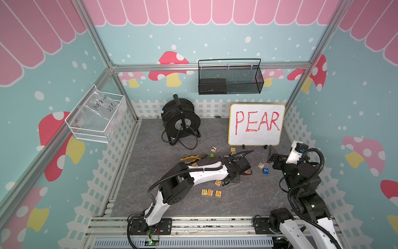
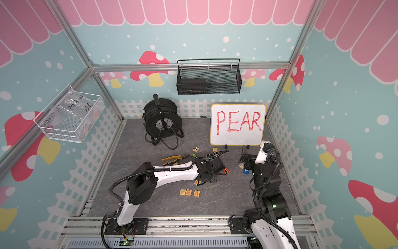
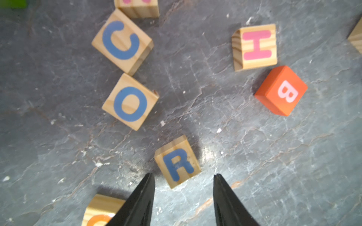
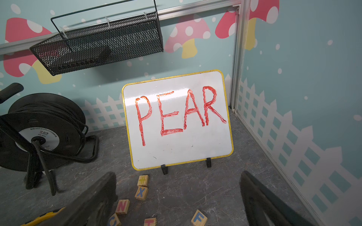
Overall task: Spell the uppercase word “pear” with letter blocks
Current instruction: Pick up the letter block from the center of the board.
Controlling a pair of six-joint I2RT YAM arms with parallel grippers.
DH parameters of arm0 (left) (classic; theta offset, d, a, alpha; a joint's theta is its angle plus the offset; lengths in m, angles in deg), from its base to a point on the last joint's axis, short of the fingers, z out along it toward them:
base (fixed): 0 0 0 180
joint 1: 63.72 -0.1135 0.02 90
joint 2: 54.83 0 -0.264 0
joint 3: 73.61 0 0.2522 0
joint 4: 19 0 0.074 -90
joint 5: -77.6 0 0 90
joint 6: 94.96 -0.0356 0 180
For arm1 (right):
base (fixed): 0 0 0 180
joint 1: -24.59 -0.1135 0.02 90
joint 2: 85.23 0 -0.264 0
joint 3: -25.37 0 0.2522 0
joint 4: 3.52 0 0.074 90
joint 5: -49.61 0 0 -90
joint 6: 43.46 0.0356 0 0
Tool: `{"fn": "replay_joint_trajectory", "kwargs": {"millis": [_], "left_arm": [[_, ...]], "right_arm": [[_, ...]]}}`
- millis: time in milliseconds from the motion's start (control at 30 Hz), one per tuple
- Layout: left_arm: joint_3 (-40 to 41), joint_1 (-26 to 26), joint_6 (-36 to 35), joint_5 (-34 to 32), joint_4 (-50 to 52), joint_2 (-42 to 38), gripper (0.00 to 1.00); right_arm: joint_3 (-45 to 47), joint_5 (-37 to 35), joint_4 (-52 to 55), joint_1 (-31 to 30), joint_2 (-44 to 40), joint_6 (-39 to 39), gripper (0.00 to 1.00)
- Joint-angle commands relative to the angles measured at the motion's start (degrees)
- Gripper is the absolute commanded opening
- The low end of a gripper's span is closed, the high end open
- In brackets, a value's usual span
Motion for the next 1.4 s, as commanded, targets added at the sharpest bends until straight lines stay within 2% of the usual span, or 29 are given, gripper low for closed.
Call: {"fn": "replay_joint_trajectory", "kwargs": {"millis": [0,267,633,933,1067,1367], "left_arm": [[-1.5,-0.4,1.0,-1.8,0.8,2.5,0.52],[-2.2,-0.3,1.3,-3.8,1.5,4.2,0.5],[-2.2,0.0,-1.2,-7.0,3.4,4.3,0.33],[-1.5,1.7,-2.4,-7.0,3.3,0.2,0.28],[1.0,3.2,-1.0,-6.9,3.0,-3.2,0.28],[11.4,6.5,4.4,-0.4,0.7,-9.6,0.28]], "right_arm": [[0.5,0.3,-1.1,-0.2,0.0,0.3,0.99],[0.6,0.2,-1.1,-0.2,-0.1,0.2,0.99],[0.6,-0.3,-1.0,-0.1,0.2,0.2,0.99],[0.6,-0.6,-0.8,-0.2,0.5,0.2,0.99],[0.6,-0.4,-0.8,-0.1,0.5,0.3,0.99],[0.7,1.0,-1.1,-0.1,0.1,0.6,1.0]]}}
